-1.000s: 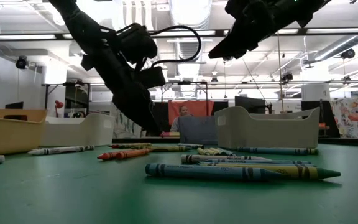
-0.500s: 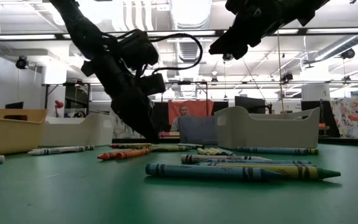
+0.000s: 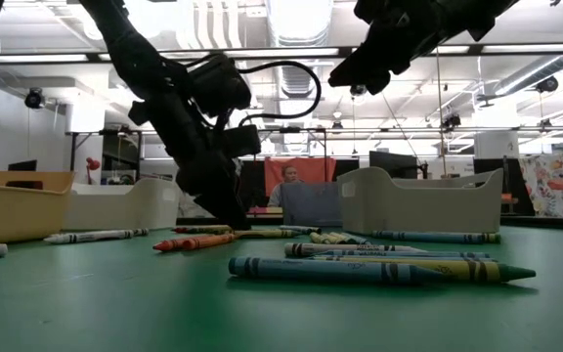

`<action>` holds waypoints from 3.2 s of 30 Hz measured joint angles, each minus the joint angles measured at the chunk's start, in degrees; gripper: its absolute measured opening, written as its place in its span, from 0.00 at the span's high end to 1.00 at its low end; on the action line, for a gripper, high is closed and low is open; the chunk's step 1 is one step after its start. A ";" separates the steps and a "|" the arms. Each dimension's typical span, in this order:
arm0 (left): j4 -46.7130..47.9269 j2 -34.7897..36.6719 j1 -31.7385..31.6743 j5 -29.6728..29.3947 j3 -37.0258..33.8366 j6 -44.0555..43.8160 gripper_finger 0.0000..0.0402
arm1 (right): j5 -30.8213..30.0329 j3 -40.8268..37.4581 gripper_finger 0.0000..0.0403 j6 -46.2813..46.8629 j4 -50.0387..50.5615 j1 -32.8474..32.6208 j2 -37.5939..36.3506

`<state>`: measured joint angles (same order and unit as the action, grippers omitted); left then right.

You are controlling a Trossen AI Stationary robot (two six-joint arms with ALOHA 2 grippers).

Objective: Sort crayons
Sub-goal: Put the green crayon into the gray bin

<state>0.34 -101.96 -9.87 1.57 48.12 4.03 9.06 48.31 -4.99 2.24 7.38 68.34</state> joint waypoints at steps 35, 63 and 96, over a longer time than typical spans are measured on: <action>-11.25 20.96 1.71 -0.58 -3.70 3.37 1.00 | -0.04 -2.08 0.80 2.01 -9.32 -5.31 -0.02; -59.85 16.48 9.74 -1.00 -11.20 -1.72 1.00 | -5.18 -15.08 0.80 5.05 -51.82 -5.38 0.13; -61.14 13.43 11.17 -6.67 -8.83 0.88 1.00 | -5.19 -7.55 0.70 8.11 -51.92 -5.38 9.08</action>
<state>-60.80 -88.53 1.30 -5.10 39.29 4.91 3.87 40.77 3.11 -49.68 2.00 77.42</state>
